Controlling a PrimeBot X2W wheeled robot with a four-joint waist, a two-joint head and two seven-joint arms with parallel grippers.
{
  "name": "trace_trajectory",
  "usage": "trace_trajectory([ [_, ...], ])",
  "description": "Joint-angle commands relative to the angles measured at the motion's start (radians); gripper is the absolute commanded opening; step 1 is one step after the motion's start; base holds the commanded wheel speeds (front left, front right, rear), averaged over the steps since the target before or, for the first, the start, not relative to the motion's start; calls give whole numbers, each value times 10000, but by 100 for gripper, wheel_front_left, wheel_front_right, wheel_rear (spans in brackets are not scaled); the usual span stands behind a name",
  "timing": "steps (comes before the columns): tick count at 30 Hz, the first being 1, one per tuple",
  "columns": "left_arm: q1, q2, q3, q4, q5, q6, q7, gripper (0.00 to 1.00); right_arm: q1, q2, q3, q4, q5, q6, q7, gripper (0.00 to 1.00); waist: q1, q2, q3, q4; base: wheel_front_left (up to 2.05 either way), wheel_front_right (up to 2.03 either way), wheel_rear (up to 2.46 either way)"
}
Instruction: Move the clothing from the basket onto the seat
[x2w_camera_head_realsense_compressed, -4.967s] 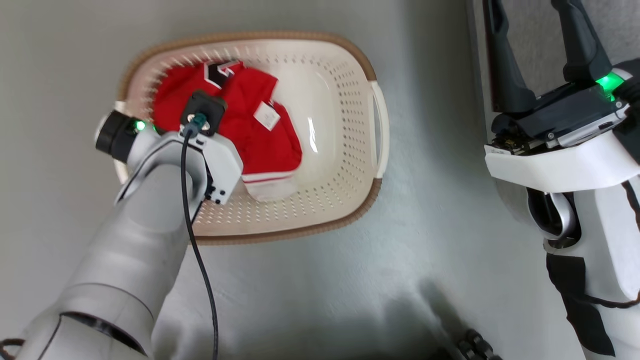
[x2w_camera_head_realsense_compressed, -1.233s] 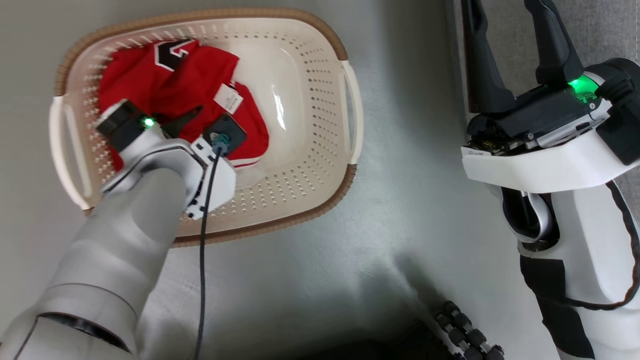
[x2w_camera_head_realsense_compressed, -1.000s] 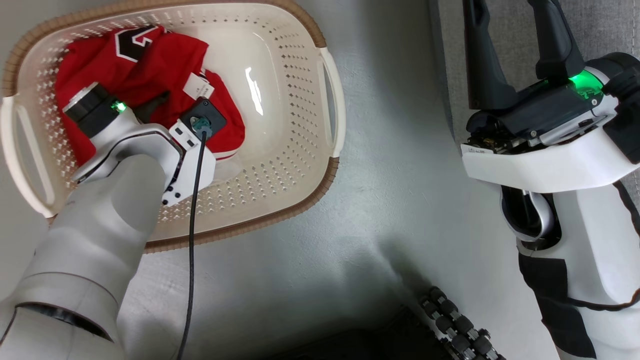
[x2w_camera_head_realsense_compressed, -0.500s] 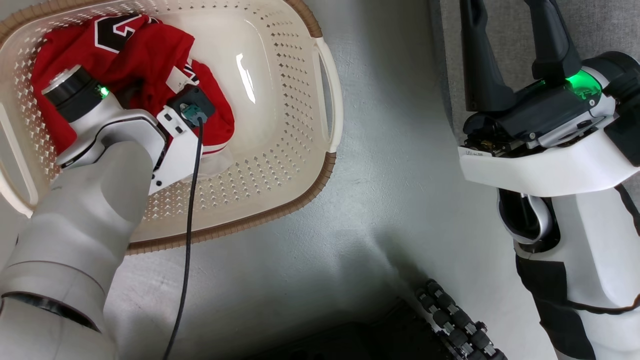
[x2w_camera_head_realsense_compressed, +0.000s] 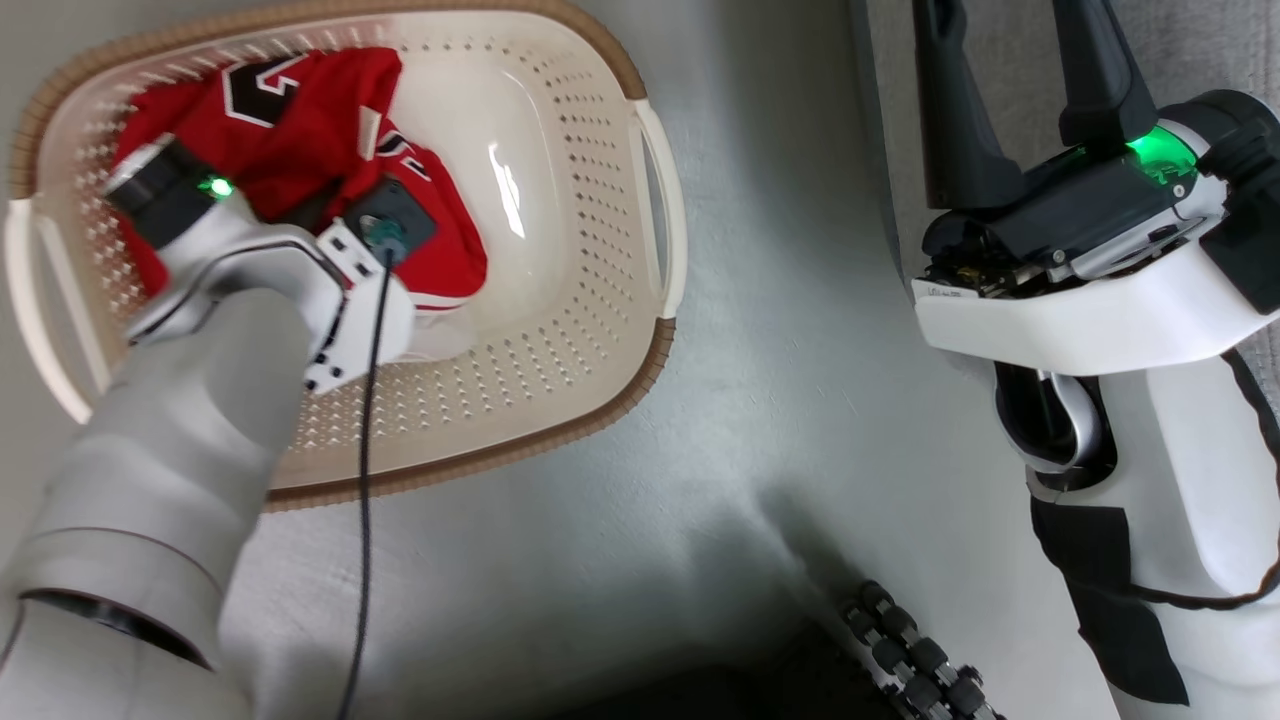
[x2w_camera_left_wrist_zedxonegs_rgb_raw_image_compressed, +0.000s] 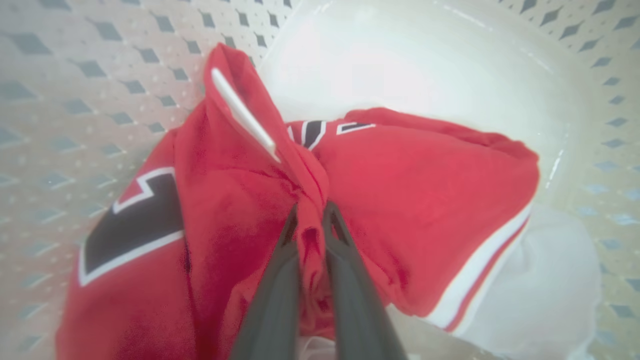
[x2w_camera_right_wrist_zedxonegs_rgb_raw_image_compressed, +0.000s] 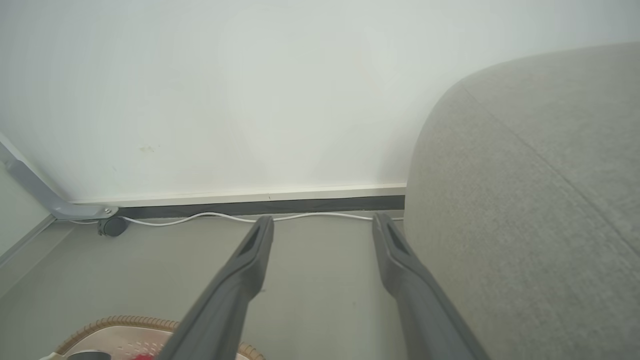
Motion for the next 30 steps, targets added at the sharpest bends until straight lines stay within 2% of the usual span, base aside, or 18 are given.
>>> trace_trajectory([
  [1, 354, 42, 124, -76, -76, -40, -122, 0, 333, 83, 60, -156, -82, 14, -49, 100, 0, 0, -281, 175, 0, 0, 0],
  [7, 889, -489, 32, -74, -347, -200, -935, 0, 514, 61, -119, 256, -456, 14, -49, 100, 0, 0, -1421, 672, 0, 0, 0],
  [15, 1829, -962, 398, -500, -1340, -322, -1487, 0, 923, -447, -193, 791, -598, 14, -49, 100, 0, 0, -3259, 1555, 0, 0, 0],
  [23, 3401, -1032, 549, -2914, -3134, -227, -1509, 0, 1675, -892, -152, 1579, -525, 14, -49, 100, 0, 0, -5128, 2500, 0, 0, 0],
  [30, 4523, -1035, 1028, -4606, -4247, 308, -1511, 0, 2431, -1060, -99, 2047, -421, 14, -49, 100, 0, 0, -6460, 3192, 0, 0, 0],
])
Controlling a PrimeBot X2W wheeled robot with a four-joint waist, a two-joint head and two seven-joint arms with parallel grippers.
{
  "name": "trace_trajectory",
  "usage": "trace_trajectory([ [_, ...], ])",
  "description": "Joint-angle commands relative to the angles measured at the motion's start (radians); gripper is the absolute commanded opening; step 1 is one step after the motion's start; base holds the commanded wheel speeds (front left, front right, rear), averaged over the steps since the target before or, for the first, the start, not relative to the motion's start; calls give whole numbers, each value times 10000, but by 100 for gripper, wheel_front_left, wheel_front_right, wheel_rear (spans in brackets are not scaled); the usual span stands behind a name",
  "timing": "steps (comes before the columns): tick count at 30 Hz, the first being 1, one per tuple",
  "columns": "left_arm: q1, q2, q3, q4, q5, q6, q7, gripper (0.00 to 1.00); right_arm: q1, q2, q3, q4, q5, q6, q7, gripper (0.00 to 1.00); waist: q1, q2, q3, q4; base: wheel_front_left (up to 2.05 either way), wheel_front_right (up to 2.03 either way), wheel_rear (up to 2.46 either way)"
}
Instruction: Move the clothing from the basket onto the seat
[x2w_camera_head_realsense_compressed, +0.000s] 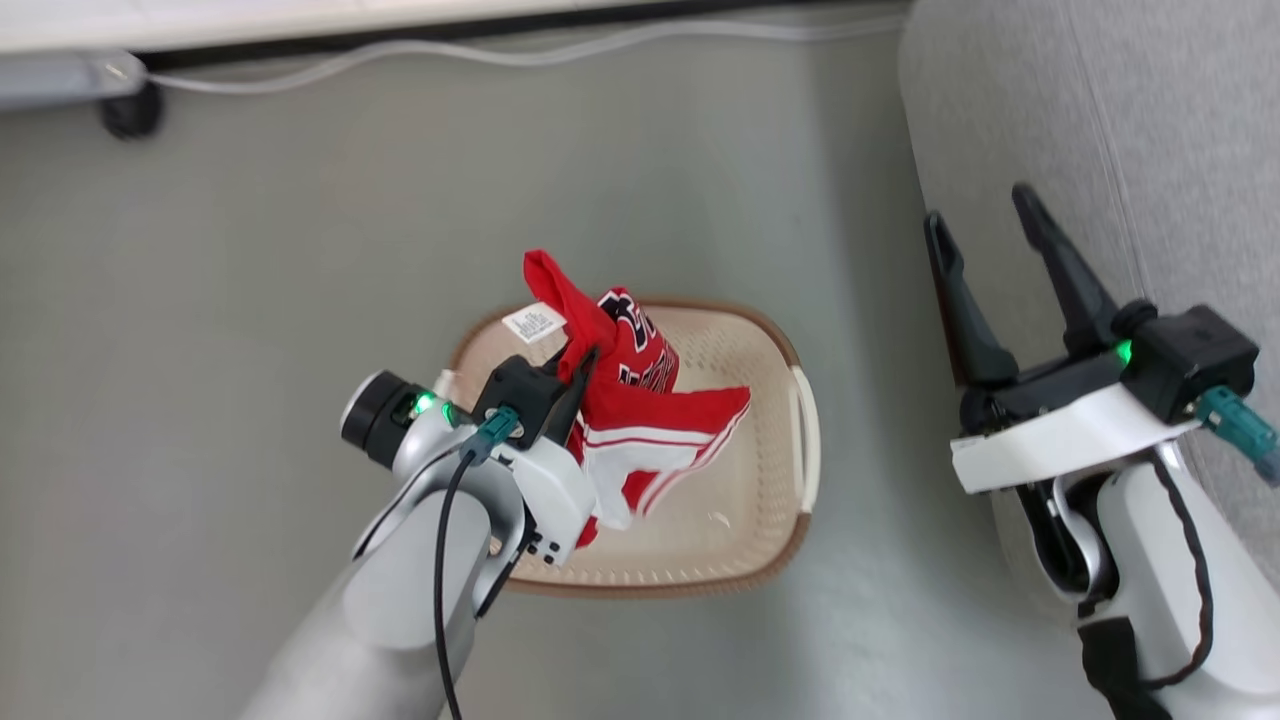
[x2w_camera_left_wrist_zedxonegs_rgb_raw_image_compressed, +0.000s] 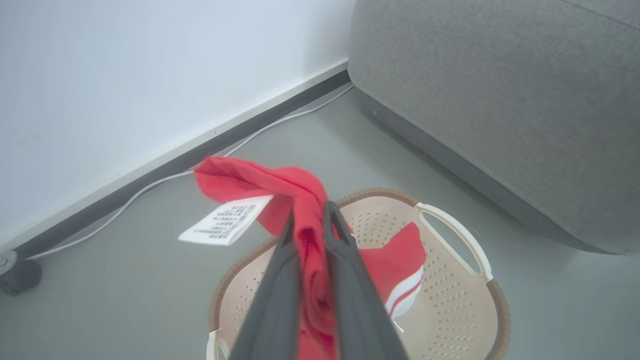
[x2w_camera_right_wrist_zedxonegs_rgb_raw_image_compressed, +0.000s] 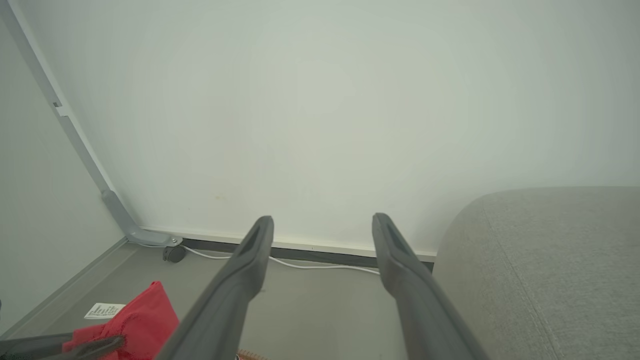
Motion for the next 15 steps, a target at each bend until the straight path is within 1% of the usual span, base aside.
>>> trace_trajectory([
  [1, 364, 150, 454, -539, -170, 166, -132, 0, 385, -19, 137, -100, 109, 14, -49, 100, 0, 0, -1020, 760, 0, 0, 0],
  [6, 1116, 166, 1216, -1693, -400, 230, -133, 0, 897, 40, 157, 95, 214, 14, -49, 100, 0, 0, -1807, 1121, 0, 0, 0],
  [15, 1634, 290, 1887, -2847, -271, 155, -133, 0, 1402, 210, 334, 313, 361, 14, -49, 100, 0, 0, -2641, 1344, 0, 0, 0],
])
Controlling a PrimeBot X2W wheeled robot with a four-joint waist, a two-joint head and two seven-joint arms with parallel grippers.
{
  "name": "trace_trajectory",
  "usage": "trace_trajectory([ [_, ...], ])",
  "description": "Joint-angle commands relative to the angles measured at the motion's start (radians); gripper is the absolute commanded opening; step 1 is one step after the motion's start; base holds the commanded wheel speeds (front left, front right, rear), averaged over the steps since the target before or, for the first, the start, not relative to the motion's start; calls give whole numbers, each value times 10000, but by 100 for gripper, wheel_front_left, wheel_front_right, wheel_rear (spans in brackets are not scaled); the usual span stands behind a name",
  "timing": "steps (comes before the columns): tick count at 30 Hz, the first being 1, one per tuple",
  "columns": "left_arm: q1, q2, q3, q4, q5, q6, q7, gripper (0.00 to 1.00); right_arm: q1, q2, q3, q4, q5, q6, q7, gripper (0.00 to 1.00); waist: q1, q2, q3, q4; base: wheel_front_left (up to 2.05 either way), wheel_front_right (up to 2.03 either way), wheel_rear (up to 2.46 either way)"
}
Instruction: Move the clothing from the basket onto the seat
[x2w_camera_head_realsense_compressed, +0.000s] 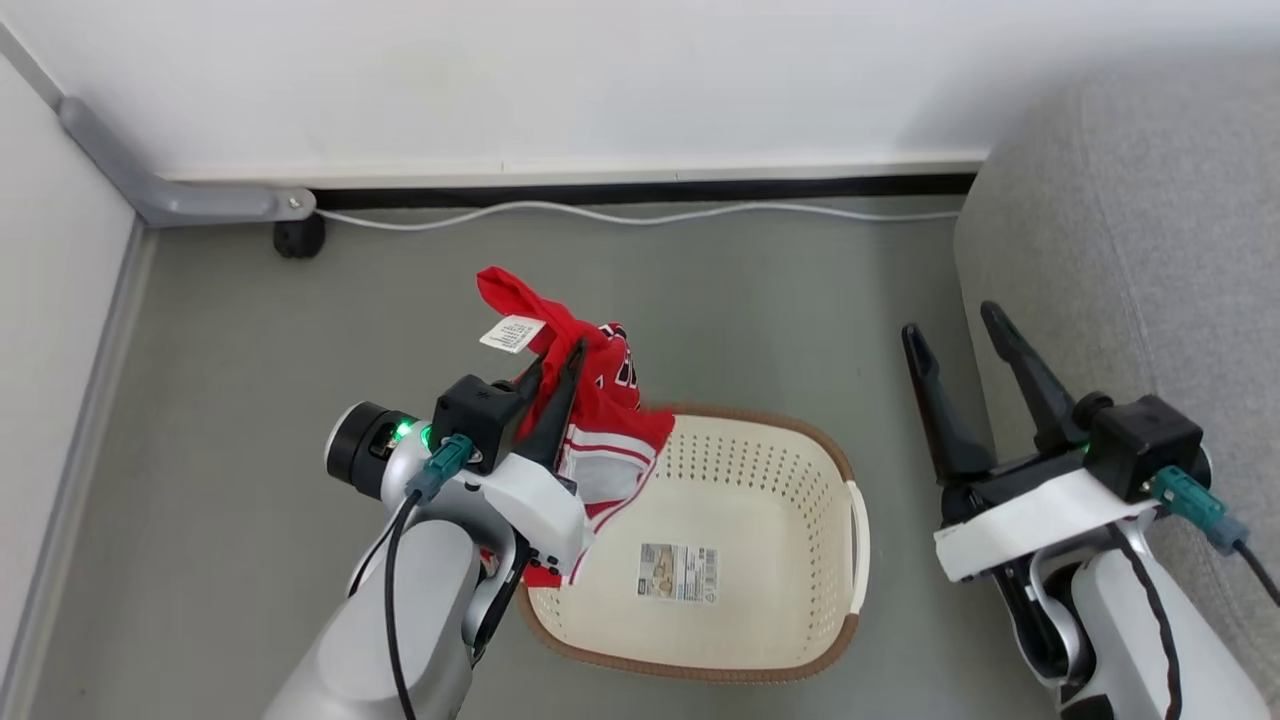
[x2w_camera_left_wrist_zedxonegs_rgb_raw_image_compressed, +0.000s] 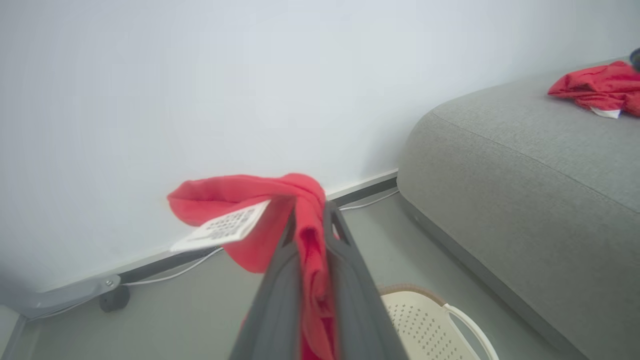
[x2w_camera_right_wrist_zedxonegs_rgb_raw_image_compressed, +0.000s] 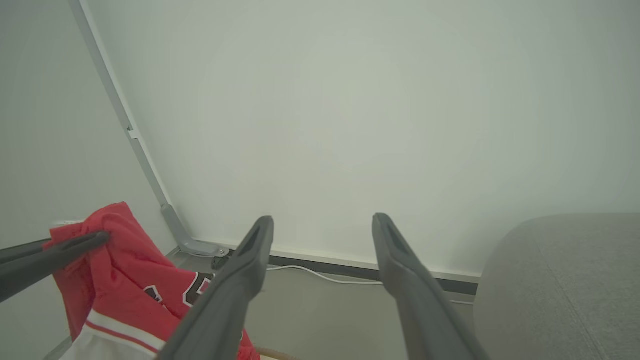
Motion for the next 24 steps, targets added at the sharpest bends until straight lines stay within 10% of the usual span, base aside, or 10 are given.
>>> trace_trajectory([
  [1, 12, 162, 399, -446, 24, -25, -133, 0, 132, 74, 195, -200, 97, 14, -49, 100, 0, 0, -302, 133, 0, 0, 0],
  [18, 501, 103, 753, -2187, 101, -219, -133, 0, 964, 254, 198, -41, 143, 14, -49, 100, 0, 0, -1013, 316, 0, 0, 0],
  [24, 399, 86, 612, -2589, 116, -276, -133, 0, 470, 99, 1889, -697, 499, 14, -49, 100, 0, 0, -909, 279, 0, 0, 0],
])
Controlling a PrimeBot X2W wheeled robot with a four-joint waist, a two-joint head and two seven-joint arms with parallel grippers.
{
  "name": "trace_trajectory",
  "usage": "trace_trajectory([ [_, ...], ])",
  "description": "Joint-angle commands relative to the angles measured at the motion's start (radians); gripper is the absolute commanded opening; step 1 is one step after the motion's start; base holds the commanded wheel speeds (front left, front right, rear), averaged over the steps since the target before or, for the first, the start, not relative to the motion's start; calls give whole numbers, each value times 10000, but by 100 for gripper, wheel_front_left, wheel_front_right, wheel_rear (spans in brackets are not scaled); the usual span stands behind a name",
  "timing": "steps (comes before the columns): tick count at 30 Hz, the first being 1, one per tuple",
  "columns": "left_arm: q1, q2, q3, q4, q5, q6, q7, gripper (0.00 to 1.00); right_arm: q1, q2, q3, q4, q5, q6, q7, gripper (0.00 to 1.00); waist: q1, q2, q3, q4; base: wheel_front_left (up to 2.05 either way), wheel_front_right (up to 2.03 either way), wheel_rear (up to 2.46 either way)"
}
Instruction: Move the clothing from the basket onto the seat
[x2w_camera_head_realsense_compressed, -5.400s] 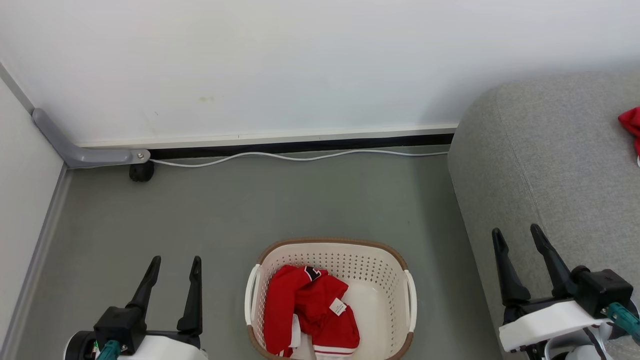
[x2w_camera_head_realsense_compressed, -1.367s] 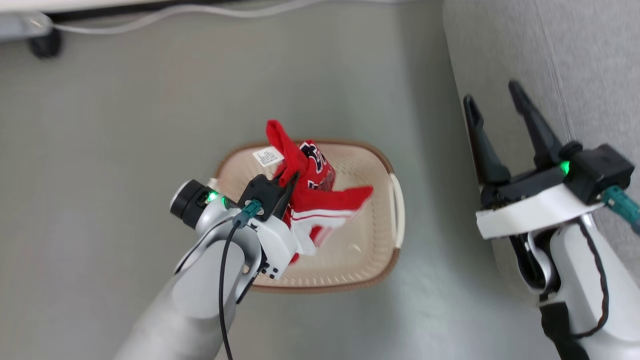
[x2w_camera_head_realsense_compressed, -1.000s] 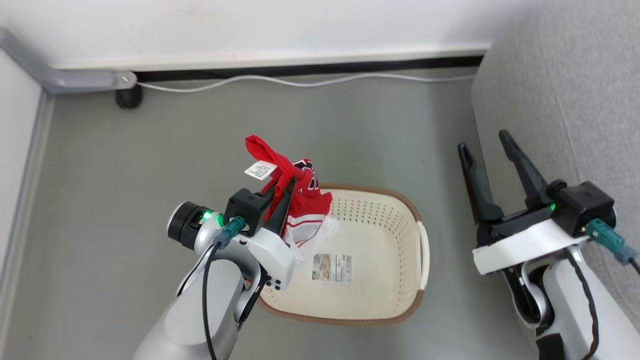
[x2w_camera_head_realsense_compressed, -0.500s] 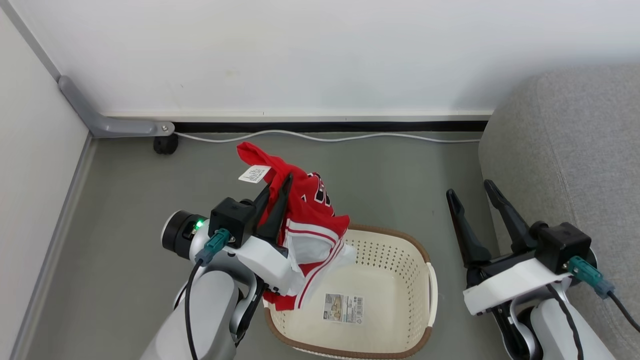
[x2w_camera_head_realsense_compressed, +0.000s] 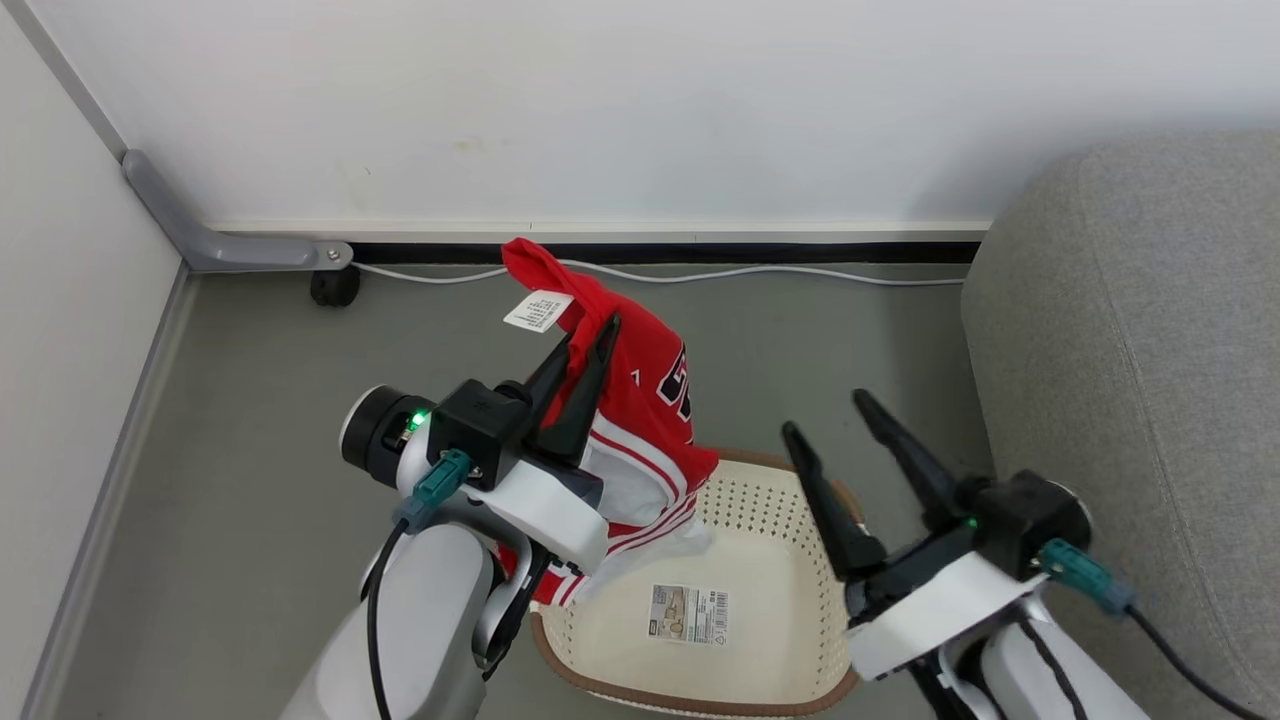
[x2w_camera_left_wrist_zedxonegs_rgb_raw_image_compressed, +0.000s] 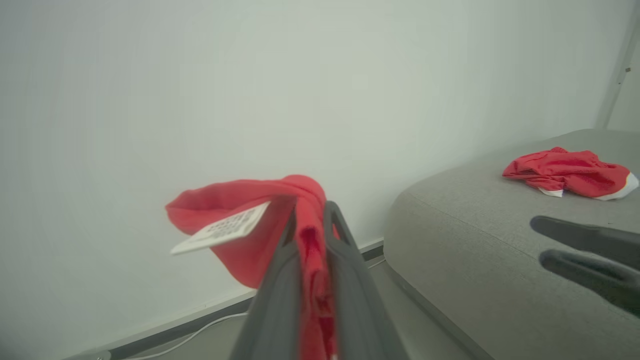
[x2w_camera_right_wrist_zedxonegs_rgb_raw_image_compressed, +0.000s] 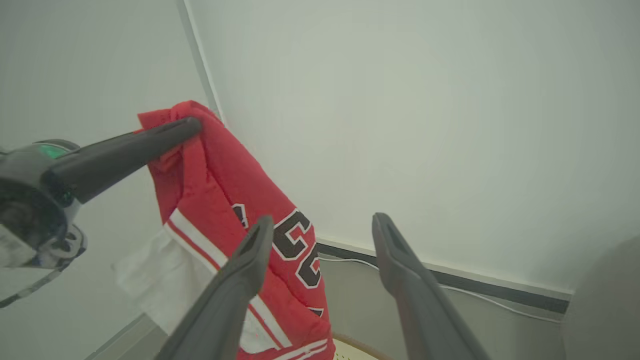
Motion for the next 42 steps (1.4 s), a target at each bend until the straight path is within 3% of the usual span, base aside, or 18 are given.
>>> trace_trajectory([
  [1, -336, 103, 269, -379, 35, -18, -103, 0, -469, -89, 725, -475, 274, 14, -51, 100, 0, 0, 46, -2, 0, 0, 0],
  [7, -443, 76, -7, -488, -63, -26, -103, 0, -1409, -544, 2554, -536, 772, 14, -51, 100, 0, 0, 165, 75, 0, 0, 0],
  [16, -588, 55, -497, -565, -204, -20, -103, 0, -2548, -465, 3910, 693, 588, 14, -51, 100, 0, 0, 386, 310, 0, 0, 0],
  [24, -721, 48, -1149, -782, -490, 50, -103, 0, -3238, 285, 4045, 2532, 188, 14, -51, 100, 0, 0, 612, 700, 0, 0, 0],
  [32, -879, 46, -1567, -1054, -759, 198, -103, 0, -3902, 763, 4480, 4254, 778, 14, -51, 100, 0, 0, 840, 1021, 0, 0, 0],
  [33, -878, 46, -1588, -1067, -785, 211, -103, 0, -3966, 786, 4562, 4360, 893, 14, -51, 43, 0, 0, 852, 1039, 0, 0, 0],
  [34, -878, 46, -1602, -1069, -795, 224, -103, 0, -4020, 804, 4575, 4419, 1017, 14, -51, 13, 0, 0, 859, 1049, 0, 0, 0],
  [35, -874, 46, -1613, -1074, -807, 235, -103, 0, -4063, 816, 4584, 4453, 1107, 14, -51, 0, 0, 0, 861, 1060, 0, 0, 0],
  [42, -824, 46, -1511, -1071, -787, 309, -103, 0, -4050, 839, 4236, 4229, 1331, 14, -51, 0, 0, 0, 904, 947, 0, 0, 0],
])
